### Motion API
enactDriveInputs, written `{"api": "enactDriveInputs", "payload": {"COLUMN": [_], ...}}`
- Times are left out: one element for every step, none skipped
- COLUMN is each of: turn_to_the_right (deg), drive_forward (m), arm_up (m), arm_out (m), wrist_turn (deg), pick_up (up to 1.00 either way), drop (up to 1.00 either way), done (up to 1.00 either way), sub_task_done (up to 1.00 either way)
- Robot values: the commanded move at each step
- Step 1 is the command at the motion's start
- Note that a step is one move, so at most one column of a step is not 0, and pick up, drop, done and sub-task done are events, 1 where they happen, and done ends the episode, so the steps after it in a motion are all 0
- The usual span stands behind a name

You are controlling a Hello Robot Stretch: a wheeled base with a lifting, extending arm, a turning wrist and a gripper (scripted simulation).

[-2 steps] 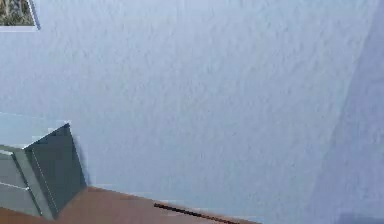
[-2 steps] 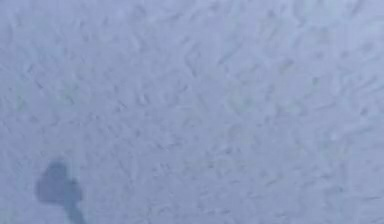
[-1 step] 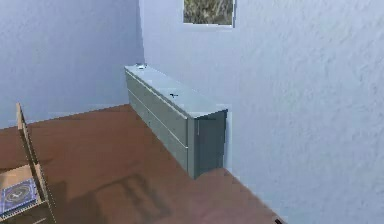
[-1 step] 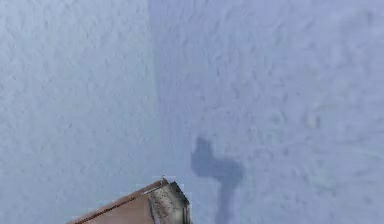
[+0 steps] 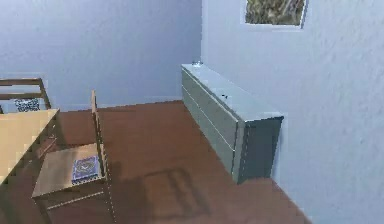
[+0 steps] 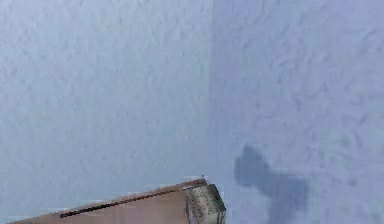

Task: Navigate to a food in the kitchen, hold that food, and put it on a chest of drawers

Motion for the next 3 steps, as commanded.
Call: {"api": "enactDriveInputs", "payload": {"turn_to_the_right": [0.0,0.0,-12.0], "drive_forward": [1.0,0.05,0.0], "arm_up": [0.0,0.0,0.0], "arm_out": [0.0,0.0,0.0], "wrist_turn": [0.0,0.0,0.0], "pick_up": [0.0,0.0,0.0], "drop": [0.0,0.0,0.0], "done": [0.0,0.0,0.0], "sub_task_done": [0.0,0.0,0.0]}}
